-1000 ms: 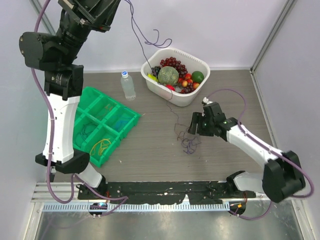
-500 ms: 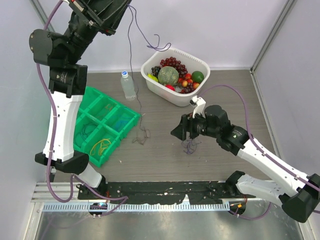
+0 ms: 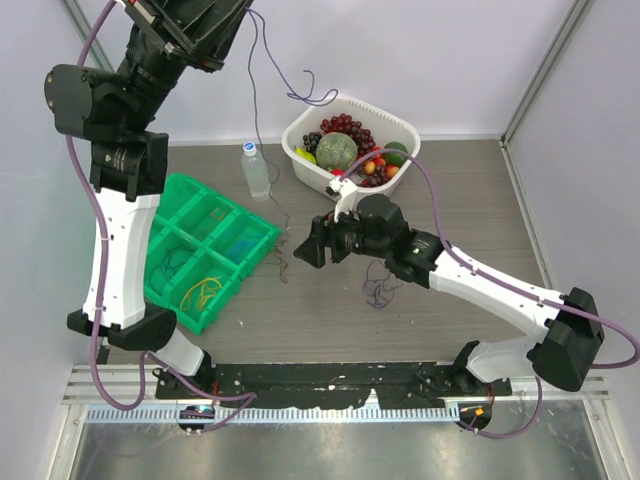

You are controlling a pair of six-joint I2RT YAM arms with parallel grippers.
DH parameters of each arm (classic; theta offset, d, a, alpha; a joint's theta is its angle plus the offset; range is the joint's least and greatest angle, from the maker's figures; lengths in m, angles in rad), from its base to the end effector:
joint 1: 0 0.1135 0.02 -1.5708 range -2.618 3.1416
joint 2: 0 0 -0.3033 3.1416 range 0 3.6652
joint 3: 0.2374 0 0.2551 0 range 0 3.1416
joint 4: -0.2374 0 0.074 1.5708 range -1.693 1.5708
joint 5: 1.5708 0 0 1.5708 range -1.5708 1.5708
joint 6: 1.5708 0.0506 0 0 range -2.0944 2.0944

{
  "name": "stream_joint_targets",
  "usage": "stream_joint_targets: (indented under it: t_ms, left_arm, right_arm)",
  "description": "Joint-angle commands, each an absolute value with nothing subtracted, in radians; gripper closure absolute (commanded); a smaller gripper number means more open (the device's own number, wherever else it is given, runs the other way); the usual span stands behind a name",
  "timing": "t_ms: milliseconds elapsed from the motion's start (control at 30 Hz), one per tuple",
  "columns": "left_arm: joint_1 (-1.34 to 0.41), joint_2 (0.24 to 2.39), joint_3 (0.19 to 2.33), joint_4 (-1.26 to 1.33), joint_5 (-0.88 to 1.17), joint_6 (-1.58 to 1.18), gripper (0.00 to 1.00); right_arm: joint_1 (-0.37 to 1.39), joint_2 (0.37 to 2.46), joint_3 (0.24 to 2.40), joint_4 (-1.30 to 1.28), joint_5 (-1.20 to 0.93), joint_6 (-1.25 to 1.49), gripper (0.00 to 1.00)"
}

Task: Untangle the cables

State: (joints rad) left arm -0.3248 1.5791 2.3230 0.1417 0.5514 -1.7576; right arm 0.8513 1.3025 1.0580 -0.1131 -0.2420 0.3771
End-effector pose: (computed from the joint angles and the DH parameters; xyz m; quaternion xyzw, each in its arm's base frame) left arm 0.2175 -0.1012 0.7195 -0.0189 0.4122 -0.8284 0.3789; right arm 0.1952 0.2412 0.3610 -0.2584 0.7766 0.4072 0.4053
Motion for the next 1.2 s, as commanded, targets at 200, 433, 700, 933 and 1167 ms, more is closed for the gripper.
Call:
stream_joint_targets:
  t_ms: [200,433,700,933,1167]
  left_arm:
    - [-0.318,1.568,2.365,0.216,0.566,-1.822,1.0]
    - [-0.318,1.608,2.467,0.233,0.529,-1.885,1.0]
    - [-0.318,1.609,2.513,0.255,0.479,-1.956,1.0]
    - [-0.305,1.562,2.459,0.184,0.543,-1.864,1.0]
    - [-0.206,1.502,2.413,-0.187,0.715,-1.547,1.0]
  right_arm:
    - [0.857,1.376,1.181,0.066,-0.025,0.431,0.35]
    - [0.854,1.511,1.051,0.23,0.101,0.56,0.56]
    - [0.816,1.778,1.06,0.287,0.086,0.626,0.71]
    - [0.795,1.602,0.878,0.178,0.153,0.601,0.71]
    - [0.784,1.352,0.75,-0.05,0.107,0.548,0.51]
